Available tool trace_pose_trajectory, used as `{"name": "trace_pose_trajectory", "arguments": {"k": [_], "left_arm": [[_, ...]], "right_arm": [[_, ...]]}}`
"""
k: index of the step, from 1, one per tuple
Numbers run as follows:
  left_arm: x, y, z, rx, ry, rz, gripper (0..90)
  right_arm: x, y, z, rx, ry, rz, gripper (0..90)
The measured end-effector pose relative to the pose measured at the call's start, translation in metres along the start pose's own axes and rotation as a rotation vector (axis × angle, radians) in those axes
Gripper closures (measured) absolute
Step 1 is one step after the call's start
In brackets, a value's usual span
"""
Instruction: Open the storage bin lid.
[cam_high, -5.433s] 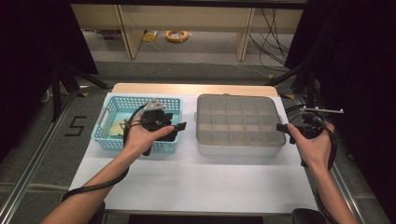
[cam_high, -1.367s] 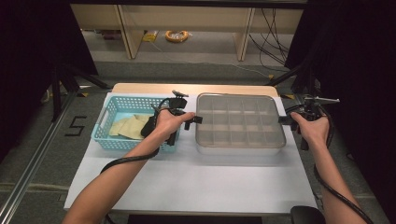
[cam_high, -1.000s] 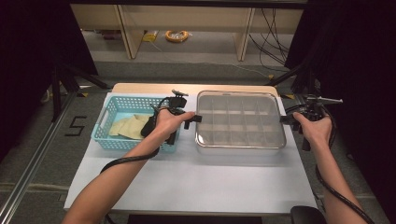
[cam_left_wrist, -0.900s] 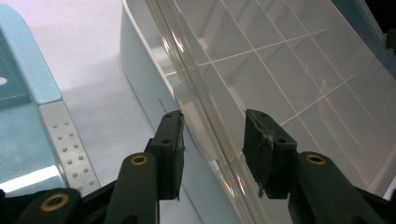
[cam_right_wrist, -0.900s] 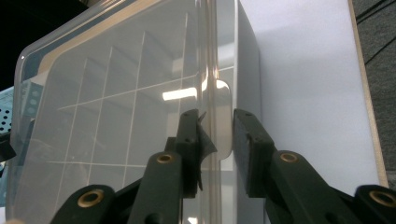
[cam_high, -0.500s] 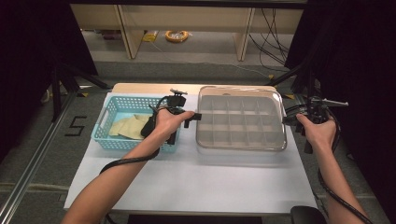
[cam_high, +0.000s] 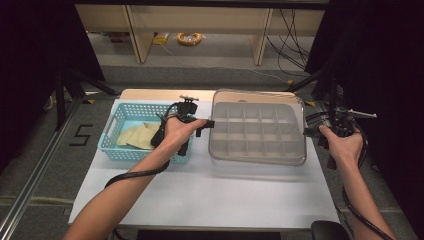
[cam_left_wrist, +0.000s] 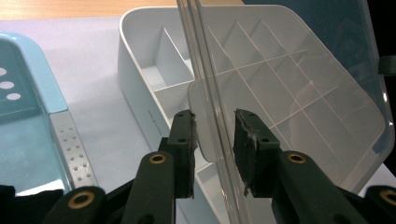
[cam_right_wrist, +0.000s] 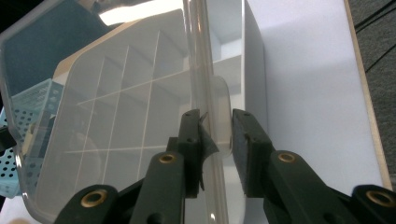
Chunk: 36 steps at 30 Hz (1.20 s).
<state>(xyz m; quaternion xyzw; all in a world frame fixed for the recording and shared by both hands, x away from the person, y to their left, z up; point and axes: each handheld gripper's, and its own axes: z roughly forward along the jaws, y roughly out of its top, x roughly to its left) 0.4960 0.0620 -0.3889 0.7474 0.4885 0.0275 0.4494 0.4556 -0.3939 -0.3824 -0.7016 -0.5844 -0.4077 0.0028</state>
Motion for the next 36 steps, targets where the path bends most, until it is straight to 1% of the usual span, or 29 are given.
{"name": "trace_pose_trajectory", "arguments": {"k": [1,2,3,7,8,9,10,11,12,13,15,16,17,18,19,21,22,23,24,25,27,28,29,30,31,33,34,35,36], "left_arm": [[0.0,0.0,0.0,0.0,0.0,0.0,68.7],[-0.001,0.0,-0.001,0.005,0.001,0.002,68.7],[-0.002,-0.002,-0.002,0.007,0.007,0.006,68.7],[-0.003,-0.004,-0.004,0.014,0.007,0.007,68.7],[-0.004,-0.005,-0.006,0.019,0.006,0.009,68.8],[-0.004,-0.005,-0.006,0.019,0.006,0.009,68.8],[-0.004,-0.005,-0.007,0.02,0.002,0.014,68.8],[-0.005,-0.005,-0.008,0.017,0.003,0.016,68.8],[-0.006,-0.006,-0.009,0.017,0.006,0.018,68.8],[-0.007,-0.007,-0.01,0.016,0.003,0.018,68.8],[-0.008,-0.008,-0.011,0.021,0.003,0.025,68.7],[-0.009,-0.01,-0.013,0.029,-0.001,0.03,68.7],[-0.009,-0.01,-0.013,0.029,-0.001,0.03,68.7],[-0.011,-0.012,-0.015,0.03,-0.005,0.028,68.7],[-0.011,-0.012,-0.015,0.03,-0.005,0.028,68.7],[-0.013,-0.015,-0.018,0.029,-0.004,0.031,68.7],[-0.015,-0.017,-0.019,0.029,-0.005,0.032,68.7],[-0.015,-0.018,-0.021,0.032,-0.006,0.034,68.7],[-0.017,-0.019,-0.022,0.035,-0.009,0.035,68.7],[-0.018,-0.021,-0.023,0.034,-0.011,0.034,68.7],[-0.02,-0.024,-0.025,0.044,-0.014,0.036,68.5],[-0.023,-0.029,-0.026,0.054,-0.014,0.043,68.4],[-0.023,-0.029,-0.026,0.054,-0.014,0.043,68.3],[-0.025,-0.033,-0.027,0.06,-0.013,0.048,68.2],[-0.025,-0.035,-0.027,0.061,-0.013,0.048,68.2],[-0.026,-0.037,-0.027,0.066,-0.017,0.046,68.2],[-0.026,-0.04,-0.027,0.069,-0.019,0.042,68.1],[-0.027,-0.042,-0.027,0.074,-0.019,0.044,68.1],[-0.027,-0.047,-0.027,0.08,-0.021,0.045,68.0]], "right_arm": [[0.0,-0.001,0.0,-0.001,-0.025,-0.013,74.9],[0.0,-0.001,0.0,-0.001,-0.025,-0.013,74.9],[0.001,-0.003,-0.001,-0.001,-0.006,-0.011,74.9],[0.002,-0.007,-0.002,0.004,-0.005,0.01,74.9],[0.001,-0.007,-0.003,0.005,-0.024,-0.014,74.9],[0.001,-0.007,-0.003,0.005,-0.024,-0.014,74.9],[0.002,-0.009,-0.004,0.003,-0.001,0.009,74.9],[0.002,-0.01,-0.005,0.003,-0.003,-0.001,74.9],[0.001,-0.011,-0.006,-0.012,-0.006,-0.036,75.0],[0.001,-0.011,-0.006,-0.012,-0.006,-0.036,75.0],[0.003,-0.014,-0.009,-0.009,-0.009,-0.025,75.0],[0.004,-0.017,-0.012,-0.004,0.008,0.001,75.0],[0.003,-0.018,-0.013,-0.016,0.003,-0.016,75.1],[0.004,-0.02,-0.014,-0.007,0.007,0.001,75.1],[0.004,-0.02,-0.014,-0.007,0.007,0.001,75.1],[0.0,-0.023,-0.017,-0.008,0.005,-0.038,75.2],[0.003,-0.026,-0.017,-0.004,0.024,0.015,75.2],[0.002,-0.028,-0.019,-0.01,0.025,0.002,75.2],[0.002,-0.029,-0.019,0.003,0.02,0.008,75.2],[-0.001,-0.032,-0.02,-0.009,0.015,-0.026,75.2],[-0.002,-0.036,-0.023,0.0,0.017,-0.016,75.2],[-0.001,-0.04,-0.025,0.004,0.022,0.013,75.1],[-0.001,-0.04,-0.025,0.004,0.022,0.013,75.1],[-0.004,-0.044,-0.026,-0.003,0.009,-0.02,75.1],[-0.002,-0.046,-0.028,0.009,0.026,0.017,75.1],[-0.002,-0.049,-0.029,0.008,0.019,0.026,75.2],[-0.002,-0.054,-0.031,0.014,0.018,0.032,75.2],[-0.002,-0.054,-0.031,0.014,0.018,0.032,75.2],[-0.005,-0.057,-0.032,0.011,0.016,0.001,75.2]]}}
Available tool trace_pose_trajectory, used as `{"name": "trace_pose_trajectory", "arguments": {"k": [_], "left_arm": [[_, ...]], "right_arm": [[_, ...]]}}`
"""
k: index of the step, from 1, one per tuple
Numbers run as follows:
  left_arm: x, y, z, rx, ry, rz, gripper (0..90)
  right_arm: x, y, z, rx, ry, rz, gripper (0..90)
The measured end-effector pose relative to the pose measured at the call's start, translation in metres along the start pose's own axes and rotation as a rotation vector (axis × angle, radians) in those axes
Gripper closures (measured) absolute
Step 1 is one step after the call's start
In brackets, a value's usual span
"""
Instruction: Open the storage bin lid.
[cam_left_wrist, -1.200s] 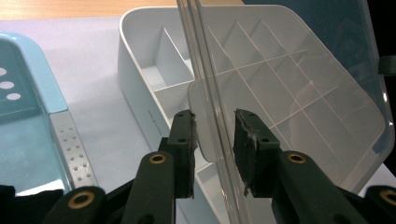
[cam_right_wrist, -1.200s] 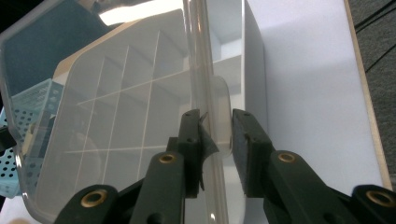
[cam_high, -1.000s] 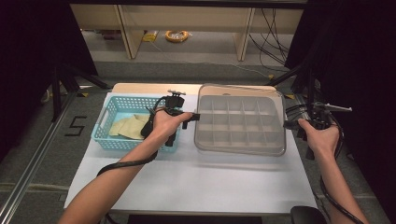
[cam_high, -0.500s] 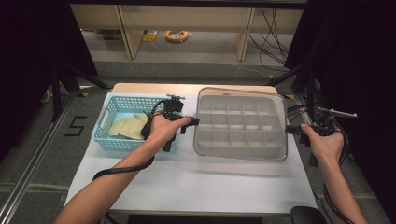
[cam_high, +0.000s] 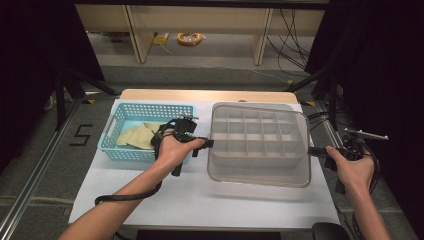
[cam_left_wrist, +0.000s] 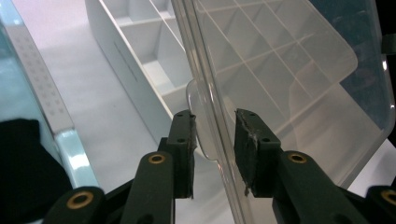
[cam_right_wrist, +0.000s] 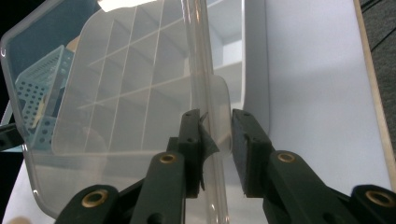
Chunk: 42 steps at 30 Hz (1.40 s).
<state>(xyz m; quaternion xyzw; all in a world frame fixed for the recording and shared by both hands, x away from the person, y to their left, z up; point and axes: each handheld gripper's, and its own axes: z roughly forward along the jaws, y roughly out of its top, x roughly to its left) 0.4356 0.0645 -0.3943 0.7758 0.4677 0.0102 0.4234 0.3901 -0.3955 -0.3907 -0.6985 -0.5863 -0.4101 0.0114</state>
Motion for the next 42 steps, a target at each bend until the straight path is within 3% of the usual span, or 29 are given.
{"name": "trace_pose_trajectory", "arguments": {"k": [2,7,14,17,18,20,21,22,23,30,31,32,33,34,35,36,39,40,42], "left_arm": [[-0.001,-0.004,0.0,0.008,-0.006,-0.003,67.9],[-0.003,-0.013,0.001,0.012,-0.02,-0.023,67.9],[-0.006,-0.024,0.0,0.051,-0.033,-0.004,67.5],[-0.007,-0.029,0.0,0.046,-0.044,-0.022,67.4],[-0.007,-0.03,0.001,0.048,-0.05,-0.023,67.4],[-0.007,-0.033,0.001,0.052,-0.058,-0.029,67.5],[-0.006,-0.035,0.001,0.059,-0.069,-0.033,67.6],[-0.006,-0.037,0.002,0.061,-0.07,-0.043,67.9],[-0.006,-0.037,0.002,0.061,-0.07,-0.043,67.9],[-0.005,-0.048,0.003,0.1,-0.079,-0.044,67.9],[-0.005,-0.048,0.003,0.1,-0.079,-0.044,67.9],[-0.006,-0.05,0.004,0.103,-0.085,-0.048,67.9],[-0.007,-0.052,0.004,0.107,-0.093,-0.048,67.8],[-0.007,-0.053,0.005,0.108,-0.086,-0.042,67.8],[-0.009,-0.055,0.005,0.11,-0.092,-0.04,67.7],[-0.011,-0.056,0.004,0.117,-0.09,-0.037,67.7],[-0.012,-0.058,0.004,0.122,-0.104,-0.035,67.6],[-0.014,-0.059,0.004,0.126,-0.105,-0.032,67.6],[-0.015,-0.061,0.005,0.136,-0.108,-0.026,67.5]], "right_arm": [[-0.002,-0.003,-0.001,0.002,-0.018,-0.022,75.2],[-0.004,-0.01,-0.004,0.015,-0.007,-0.02,75.4],[-0.007,-0.019,-0.005,0.03,-0.011,-0.022,75.4],[-0.008,-0.022,-0.008,0.038,0.0,-0.009,75.4],[-0.01,-0.023,-0.009,0.045,-0.018,-0.036,75.4],[-0.01,-0.026,-0.009,0.052,-0.008,-0.018,75.4],[-0.013,-0.028,-0.009,0.051,-0.008,-0.051,75.4],[-0.012,-0.03,-0.009,0.061,-0.007,-0.016,75.4],[-0.012,-0.03,-0.009,0.061,-0.007,-0.016,75.4],[-0.017,-0.037,-0.008,0.102,-0.021,-0.061,75.4],[-0.012,-0.04,-0.008,0.106,-0.004,0.023,75.3],[-0.012,-0.04,-0.008,0.106,-0.004,0.023,75.3],[-0.014,-0.04,-0.008,0.106,-0.015,-0.006,75.3],[-0.018,-0.04,-0.009,0.102,-0.035,-0.064,75.3],[-0.019,-0.04,-0.011,0.108,-0.033,-0.067,75.3],[-0.019,-0.044,-0.011,0.117,-0.025,-0.044,75.3],[-0.021,-0.047,-0.012,0.117,-0.027,-0.041,75.3],[-0.018,-0.049,-0.014,0.127,-0.012,0.025,75.3],[-0.02,-0.052,-0.015,0.131,-0.009,0.03,75.2]]}}
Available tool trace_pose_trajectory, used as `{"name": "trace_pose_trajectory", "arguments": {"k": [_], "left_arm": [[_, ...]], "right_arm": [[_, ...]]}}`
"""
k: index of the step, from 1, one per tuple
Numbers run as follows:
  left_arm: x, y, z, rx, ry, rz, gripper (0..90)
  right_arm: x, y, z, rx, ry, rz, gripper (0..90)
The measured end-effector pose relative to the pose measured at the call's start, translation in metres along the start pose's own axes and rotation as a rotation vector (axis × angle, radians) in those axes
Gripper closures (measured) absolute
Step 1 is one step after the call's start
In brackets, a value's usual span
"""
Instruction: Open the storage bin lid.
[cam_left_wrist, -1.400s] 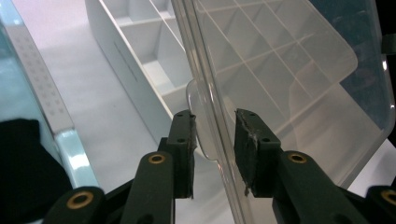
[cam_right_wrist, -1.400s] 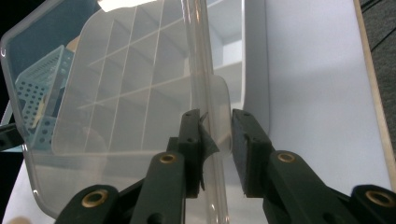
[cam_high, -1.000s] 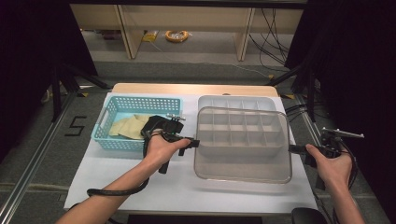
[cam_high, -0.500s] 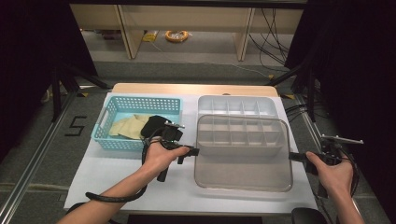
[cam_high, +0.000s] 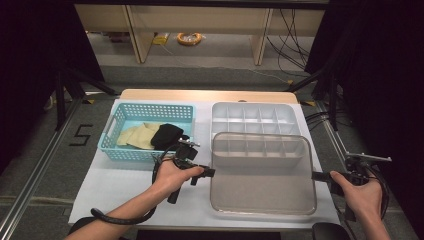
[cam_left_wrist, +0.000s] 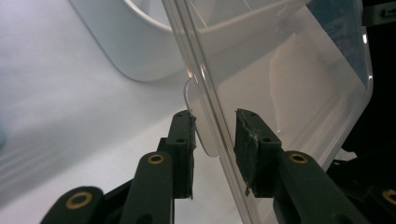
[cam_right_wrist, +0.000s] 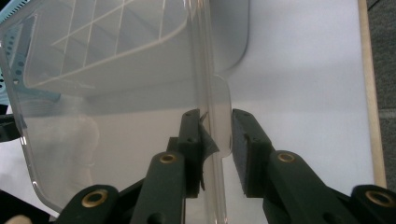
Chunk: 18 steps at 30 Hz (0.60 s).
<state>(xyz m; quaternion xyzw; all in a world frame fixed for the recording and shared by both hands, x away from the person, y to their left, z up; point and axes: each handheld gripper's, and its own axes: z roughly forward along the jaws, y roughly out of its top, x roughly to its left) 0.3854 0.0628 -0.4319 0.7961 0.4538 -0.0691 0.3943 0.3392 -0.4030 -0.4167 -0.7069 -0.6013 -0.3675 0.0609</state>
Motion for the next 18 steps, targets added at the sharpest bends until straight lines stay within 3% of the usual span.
{"name": "trace_pose_trajectory", "arguments": {"k": [1,2,4,5,8,9,10,12,13,14,15,16,17,18], "left_arm": [[0.0,-0.001,0.001,0.006,0.0,0.002,67.5],[0.0,-0.003,0.002,0.014,0.004,0.008,67.4],[0.0,-0.005,0.003,0.016,-0.004,0.005,67.4],[0.0,-0.006,0.003,0.024,0.005,0.01,67.4],[-0.002,-0.009,0.005,0.04,0.005,0.01,67.1],[-0.002,-0.01,0.006,0.037,-0.014,0.006,67.1],[-0.003,-0.012,0.006,0.043,0.0,0.011,67.0],[-0.005,-0.014,0.008,0.045,-0.009,0.005,67.1],[-0.004,-0.014,0.006,0.078,-0.007,0.039,67.3],[-0.006,-0.016,0.009,0.056,-0.011,0.016,67.3],[-0.005,-0.017,0.009,0.077,-0.014,0.035,67.4],[-0.006,-0.018,0.01,0.068,-0.02,0.018,67.4],[-0.006,-0.018,0.011,0.071,-0.023,0.019,67.4],[-0.007,-0.019,0.011,0.076,-0.018,0.018,67.6]], "right_arm": [[0.0,-0.001,0.0,-0.008,-0.007,0.005,75.2],[-0.005,-0.002,0.001,0.0,-0.012,-0.06,75.1],[-0.003,-0.002,0.0,0.02,-0.039,-0.046,75.1],[-0.003,-0.005,0.003,0.01,-0.014,-0.017,75.1],[-0.001,-0.006,0.002,0.036,-0.036,0.0,75.0],[0.002,-0.008,0.004,0.007,-0.024,0.048,75.0],[-0.001,-0.007,0.003,0.018,-0.049,0.001,75.0],[0.0,-0.008,0.001,0.032,-0.043,0.012,74.8],[-0.002,-0.008,0.0,0.034,-0.05,-0.018,74.7],[-0.002,-0.008,0.0,0.034,-0.05,-0.018,74.7],[-0.002,-0.008,-0.002,0.054,-0.057,-0.022,74.7],[0.0,-0.01,-0.002,0.05,-0.05,0.019,74.7],[-0.003,-0.01,-0.003,0.064,-0.065,-0.025,74.7],[-0.003,-0.011,-0.002,0.045,-0.032,-0.007,74.7]]}}
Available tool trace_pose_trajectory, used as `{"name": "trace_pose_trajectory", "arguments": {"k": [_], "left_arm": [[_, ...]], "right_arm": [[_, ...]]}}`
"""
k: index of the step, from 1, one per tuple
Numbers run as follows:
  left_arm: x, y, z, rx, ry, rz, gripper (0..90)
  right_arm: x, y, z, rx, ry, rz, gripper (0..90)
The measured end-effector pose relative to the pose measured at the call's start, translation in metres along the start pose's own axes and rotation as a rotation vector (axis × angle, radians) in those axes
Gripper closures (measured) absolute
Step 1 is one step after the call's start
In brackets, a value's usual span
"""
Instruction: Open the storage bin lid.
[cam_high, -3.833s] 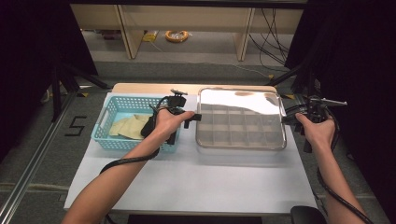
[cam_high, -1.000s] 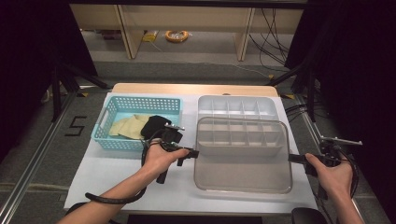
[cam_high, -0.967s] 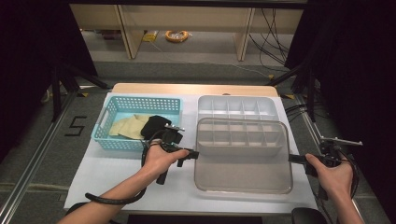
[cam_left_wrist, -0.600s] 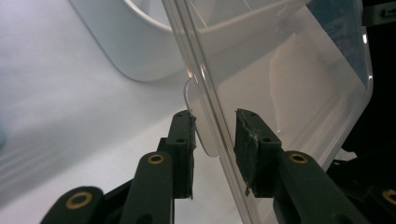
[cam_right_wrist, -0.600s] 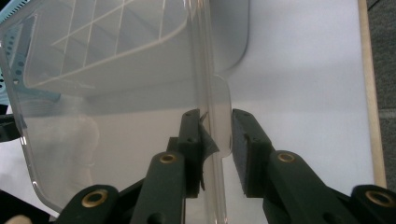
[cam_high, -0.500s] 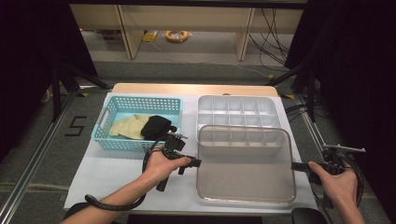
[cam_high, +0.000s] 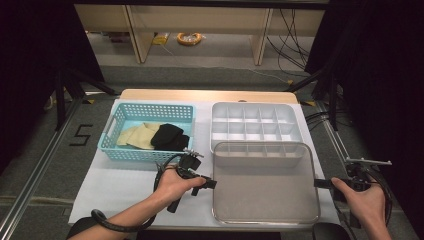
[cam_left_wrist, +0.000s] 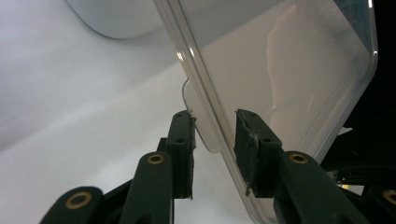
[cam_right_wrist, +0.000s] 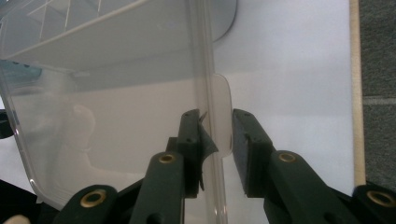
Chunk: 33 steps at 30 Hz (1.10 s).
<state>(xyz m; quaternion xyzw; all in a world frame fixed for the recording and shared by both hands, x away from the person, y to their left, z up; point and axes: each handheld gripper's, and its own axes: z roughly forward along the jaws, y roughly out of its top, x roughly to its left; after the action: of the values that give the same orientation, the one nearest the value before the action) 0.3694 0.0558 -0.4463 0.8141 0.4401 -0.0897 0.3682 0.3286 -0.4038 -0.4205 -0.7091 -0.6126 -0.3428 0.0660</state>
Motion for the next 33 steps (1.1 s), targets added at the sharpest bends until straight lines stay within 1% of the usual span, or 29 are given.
{"name": "trace_pose_trajectory", "arguments": {"k": [1,2,3,4,5,6,7,8,9,11,13,14,15,16,17,18,20,21,22,23,24,26,27,28,29,30,31,32,33], "left_arm": [[0.0,0.0,-0.001,0.012,0.002,0.013,67.7],[0.001,0.0,-0.001,0.022,-0.002,0.028,67.7],[-0.001,-0.001,0.0,-0.001,-0.01,0.001,67.7],[0.0,-0.002,-0.001,0.012,-0.011,0.006,67.7],[-0.001,-0.002,-0.001,0.012,-0.005,0.004,67.8],[0.0,-0.003,-0.002,0.032,-0.003,0.027,68.1],[0.0,-0.003,-0.002,0.032,-0.003,0.027,68.2],[-0.001,-0.004,0.0,0.014,-0.007,0.006,68.2],[0.0,-0.004,0.0,0.029,-0.004,0.024,68.4],[-0.001,-0.006,0.0,0.023,-0.008,0.008,68.7],[-0.002,-0.007,0.0,0.027,-0.011,0.005,68.7],[0.0,-0.007,-0.001,0.044,-0.014,0.033,68.8],[-0.002,-0.008,0.0,0.037,-0.018,0.018,68.7],[-0.003,-0.008,0.002,0.028,-0.022,0.011,68.8],[-0.003,-0.008,0.002,0.028,-0.022,0.011,68.9],[-0.004,-0.009,0.002,0.045,-0.016,0.027,69.0],[-0.005,-0.011,0.004,0.034,-0.023,0.018,69.1],[-0.005,-0.011,0.004,0.038,-0.022,0.018,69.4],[-0.005,-0.012,0.003,0.067,-0.019,0.047,69.8],[-0.005,-0.012,0.003,0.067,-0.019,0.047,69.9],[-0.005,-0.012,0.003,0.068,-0.022,0.043,69.9],[-0.008,-0.013,0.005,0.048,-0.025,0.011,69.8],[-0.008,-0.013,0.005,0.047,-0.025,0.013,69.9],[-0.008,-0.013,0.005,0.05,-0.025,0.017,69.9],[-0.006,-0.013,0.004,0.068,-0.022,0.049,69.9],[-0.008,-0.014,0.004,0.065,-0.018,0.037,69.9],[-0.009,-0.015,0.005,0.066,-0.027,0.035,69.9],[-0.011,-0.016,0.006,0.059,-0.028,0.019,70.0],[-0.011,-0.016,0.007,0.06,-0.029,0.023,70.0]], "right_arm": [[0.0,-0.002,0.0,-0.005,-0.017,0.002,74.7],[0.0,-0.002,0.0,-0.003,-0.003,0.009,74.6],[-0.001,-0.002,0.0,0.004,-0.009,-0.007,74.6],[-0.002,-0.003,0.0,0.006,-0.023,-0.009,74.6],[-0.002,-0.005,0.001,0.009,-0.004,0.007,74.6],[-0.003,-0.005,0.001,0.022,-0.02,-0.014,74.5],[-0.003,-0.005,0.001,0.022,-0.02,-0.014,74.5],[-0.004,-0.006,0.001,0.018,-0.019,-0.021,74.5],[-0.003,-0.007,0.001,0.025,-0.017,-0.016,74.5],[-0.002,-0.007,0.002,0.012,-0.031,-0.011,74.5],[-0.002,-0.008,-0.001,0.046,-0.033,-0.017,74.5],[-0.004,-0.008,-0.001,0.047,-0.032,-0.054,74.5],[0.0,-0.01,-0.002,0.059,-0.028,0.01,74.5],[0.0,-0.01,-0.002,0.06,-0.031,0.021,74.4],[0.0,-0.01,-0.002,0.06,-0.031,0.021,74.4],[-0.003,-0.011,-0.003,0.078,-0.046,-0.013,74.2],[-0.004,-0.012,-0.003,0.076,-0.045,-0.015,74.2],[-0.003,-0.013,-0.002,0.07,-0.031,0.018,74.1],[-0.004,-0.014,-0.002,0.086,-0.039,0.006,74.0],[-0.004,-0.014,-0.002,0.086,-0.039,0.006,74.0],[-0.004,-0.014,-0.002,0.084,-0.039,0.003,73.9],[-0.004,-0.015,-0.002,0.089,-0.036,0.028,73.9],[-0.005,-0.015,-0.001,0.091,-0.045,0.006,73.8],[-0.004,-0.016,-0.001,0.112,-0.045,0.028,73.7],[-0.004,-0.016,-0.001,0.112,-0.045,0.028,73.7],[-0.005,-0.016,-0.001,0.117,-0.052,0.023,73.6],[-0.008,-0.015,-0.002,0.112,-0.086,-0.049,73.6],[-0.007,-0.016,-0.003,0.132,-0.067,-0.022,73.5],[-0.005,-0.016,-0.003,0.138,-0.062,0.01,73.5]]}}
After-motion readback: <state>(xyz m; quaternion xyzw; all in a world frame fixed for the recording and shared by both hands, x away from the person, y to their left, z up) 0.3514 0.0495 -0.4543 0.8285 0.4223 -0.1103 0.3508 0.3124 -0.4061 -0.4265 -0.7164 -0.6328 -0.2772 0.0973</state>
